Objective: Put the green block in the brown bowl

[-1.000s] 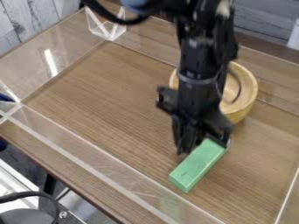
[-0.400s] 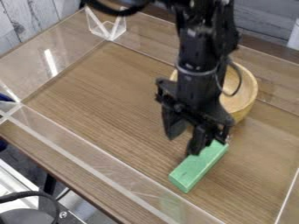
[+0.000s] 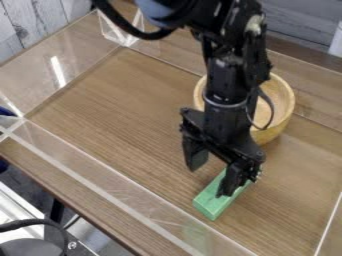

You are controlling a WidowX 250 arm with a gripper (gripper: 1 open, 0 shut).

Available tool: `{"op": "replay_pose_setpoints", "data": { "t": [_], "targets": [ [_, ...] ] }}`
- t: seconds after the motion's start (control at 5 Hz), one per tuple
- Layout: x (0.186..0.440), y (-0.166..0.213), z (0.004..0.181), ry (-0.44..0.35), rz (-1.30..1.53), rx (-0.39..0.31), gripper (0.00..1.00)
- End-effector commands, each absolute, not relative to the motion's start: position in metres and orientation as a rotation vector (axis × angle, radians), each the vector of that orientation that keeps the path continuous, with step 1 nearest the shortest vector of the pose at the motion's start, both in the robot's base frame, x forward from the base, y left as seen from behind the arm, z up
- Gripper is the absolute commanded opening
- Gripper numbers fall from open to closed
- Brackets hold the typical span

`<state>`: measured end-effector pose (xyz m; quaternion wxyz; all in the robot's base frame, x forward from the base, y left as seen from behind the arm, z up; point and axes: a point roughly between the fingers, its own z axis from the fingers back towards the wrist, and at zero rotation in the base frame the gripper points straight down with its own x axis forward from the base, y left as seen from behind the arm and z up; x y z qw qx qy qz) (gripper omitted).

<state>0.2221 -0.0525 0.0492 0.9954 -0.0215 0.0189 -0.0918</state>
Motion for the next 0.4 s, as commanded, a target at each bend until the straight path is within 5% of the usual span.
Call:
{"op": "replay_pose_setpoints", "data": {
  "t": [0.0,0.2],
  "targets": [
    [0.2298,-0.0554,0.0478,0.015,-0.187,-0.049,1.00],
    [0.2309,-0.0560,0.0417,0.024,-0.187,-0.051,1.00]
  ]
}}
